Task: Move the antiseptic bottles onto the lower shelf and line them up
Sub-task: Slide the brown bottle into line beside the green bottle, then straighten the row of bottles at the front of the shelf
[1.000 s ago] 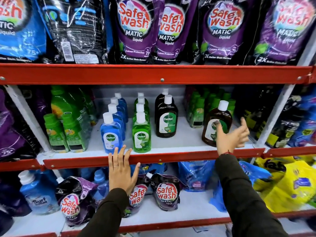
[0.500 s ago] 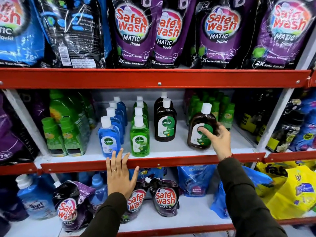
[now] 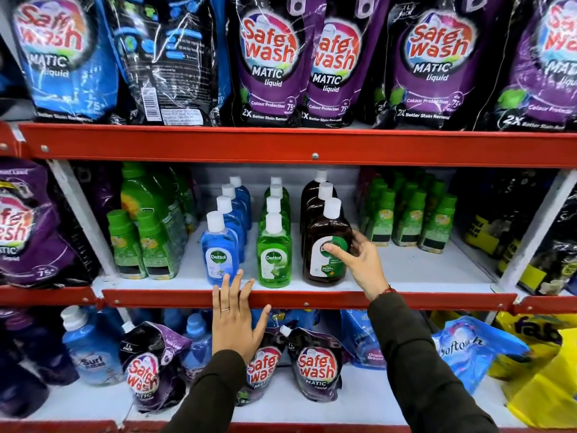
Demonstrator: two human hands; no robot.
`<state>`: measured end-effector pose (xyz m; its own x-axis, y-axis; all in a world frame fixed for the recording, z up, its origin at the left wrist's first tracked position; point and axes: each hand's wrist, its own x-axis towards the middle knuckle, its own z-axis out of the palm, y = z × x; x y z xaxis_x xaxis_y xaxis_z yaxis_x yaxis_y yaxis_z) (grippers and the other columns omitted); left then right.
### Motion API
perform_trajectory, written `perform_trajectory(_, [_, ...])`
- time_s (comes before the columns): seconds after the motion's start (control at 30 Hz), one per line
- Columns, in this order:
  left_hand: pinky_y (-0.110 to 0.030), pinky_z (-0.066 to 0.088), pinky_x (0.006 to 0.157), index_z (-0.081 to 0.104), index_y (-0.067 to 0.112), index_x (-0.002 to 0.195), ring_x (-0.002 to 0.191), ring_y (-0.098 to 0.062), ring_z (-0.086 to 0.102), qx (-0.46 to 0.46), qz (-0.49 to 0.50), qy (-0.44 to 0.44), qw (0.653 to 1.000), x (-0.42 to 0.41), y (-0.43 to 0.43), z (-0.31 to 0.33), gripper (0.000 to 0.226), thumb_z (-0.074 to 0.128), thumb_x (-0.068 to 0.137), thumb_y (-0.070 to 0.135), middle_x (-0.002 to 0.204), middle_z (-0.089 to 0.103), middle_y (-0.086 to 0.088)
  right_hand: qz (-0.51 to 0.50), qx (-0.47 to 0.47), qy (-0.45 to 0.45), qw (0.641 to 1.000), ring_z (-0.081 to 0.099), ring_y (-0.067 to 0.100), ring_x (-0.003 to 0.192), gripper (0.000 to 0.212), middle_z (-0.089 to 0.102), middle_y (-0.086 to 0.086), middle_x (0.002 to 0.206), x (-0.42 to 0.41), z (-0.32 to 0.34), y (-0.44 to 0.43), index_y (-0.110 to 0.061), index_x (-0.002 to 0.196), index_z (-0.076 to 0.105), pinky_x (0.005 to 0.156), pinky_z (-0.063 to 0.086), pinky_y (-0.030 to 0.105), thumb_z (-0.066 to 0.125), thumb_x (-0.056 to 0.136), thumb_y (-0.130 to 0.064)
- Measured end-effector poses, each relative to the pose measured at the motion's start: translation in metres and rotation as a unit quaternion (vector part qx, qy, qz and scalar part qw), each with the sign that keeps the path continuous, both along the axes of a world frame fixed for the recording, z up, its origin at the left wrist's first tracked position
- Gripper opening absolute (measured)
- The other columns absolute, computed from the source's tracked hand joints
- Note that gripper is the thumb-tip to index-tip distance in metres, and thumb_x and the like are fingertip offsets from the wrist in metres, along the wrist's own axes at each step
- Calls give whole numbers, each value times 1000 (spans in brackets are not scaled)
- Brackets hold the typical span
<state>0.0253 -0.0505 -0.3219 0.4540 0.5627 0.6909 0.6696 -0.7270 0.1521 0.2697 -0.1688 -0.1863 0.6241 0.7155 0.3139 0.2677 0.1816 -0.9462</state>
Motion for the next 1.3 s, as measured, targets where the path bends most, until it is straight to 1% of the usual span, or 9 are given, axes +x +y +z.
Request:
perform_trajectory(0.2, [-49, -1, 131, 42, 15, 145, 158, -33, 21, -36, -9, -29, 999, 1, -8, 5, 59, 40, 100, 53, 162, 39, -13, 7, -5, -16, 1000, 72, 23, 106, 50, 74, 13, 116, 2, -3, 0, -5, 124, 62, 84, 59, 19, 84, 80, -12])
perform_trajectory(0.37, [-42, 3, 132, 38, 24, 151, 157, -7, 18, -64, -140, -137, 978, 28, -39, 40, 53, 42, 102, 43, 162, 35, 2, -5, -5, 10, 1000, 58, 10, 128, 59, 59, -6, 138, -12, -6, -8, -19, 143, 47, 110, 48, 27, 73, 91, -32])
perform_trajectory(0.53, [-9, 4, 123, 10, 21, 165, 157, 4, 7, -227, -275, -198, 913, 79, -75, 91, 75, 35, 102, 54, 171, 10, 11, -47, 36, 115, 992, 43, 14, 145, 47, 47, -9, 154, -27, -9, -20, -45, 142, 47, 124, 32, 50, 45, 97, -61])
perform_trajectory(0.63, [-23, -1, 129, -3, 23, 165, 158, -1, -5, -368, -271, -230, 860, 104, -87, 101, 82, 31, 99, 60, 173, -4, 9, -23, 20, 129, 991, 51, 21, 139, 23, 62, -15, 129, -31, -13, -24, -55, 115, 57, 121, 38, 50, 38, 102, -58])
perform_trajectory(0.73, [-31, -1, 129, -4, 23, 164, 160, -8, -6, -440, -249, -266, 821, 115, -91, 106, 83, 29, 96, 58, 173, -3, 9, -6, 15, 120, 993, 56, 22, 136, 27, 64, -14, 123, -32, -16, -27, -50, 115, 59, 119, 42, 47, 34, 108, -44])
perform_trajectory(0.9, [-27, 2, 124, 0, 29, 164, 160, -8, -1, -433, -248, -267, 824, 112, -85, 102, 95, 26, 86, 76, 159, 7, 23, 3, 19, 113, 993, 60, 7, 122, 29, 63, -24, 119, -28, -20, -27, -52, 112, 60, 118, 43, 44, 34, 109, -41])
perform_trajectory(1.03, [-30, 2, 127, 0, 28, 164, 160, -9, -2, -431, -250, -268, 825, 113, -85, 102, 98, 25, 84, 78, 159, 6, 23, 1, 21, 95, 995, 59, 13, 128, 26, 62, -26, 121, -29, -19, -30, -53, 115, 58, 119, 42, 46, 35, 108, -45])
perform_trajectory(1.2, [-31, 5, 130, 4, 32, 162, 152, 6, 4, -399, -257, -266, 839, 106, -88, 96, 83, 29, 94, 71, 161, 7, 22, -56, 44, 53, 996, 53, 2, 129, 29, 57, -9, 136, -37, -24, -33, -42, 129, 57, 120, 39, 44, 39, 106, -46])
perform_trajectory(1.3, [-21, 11, 126, 19, 32, 160, 149, 12, 15, -293, -220, -305, 879, 91, -89, 90, 68, 29, 99, 62, 161, 23, 16, -138, 105, 20, 985, 57, -6, 114, 31, 61, 0, 129, -50, -26, -36, -25, 126, 62, 111, 47, 43, 43, 106, -39])
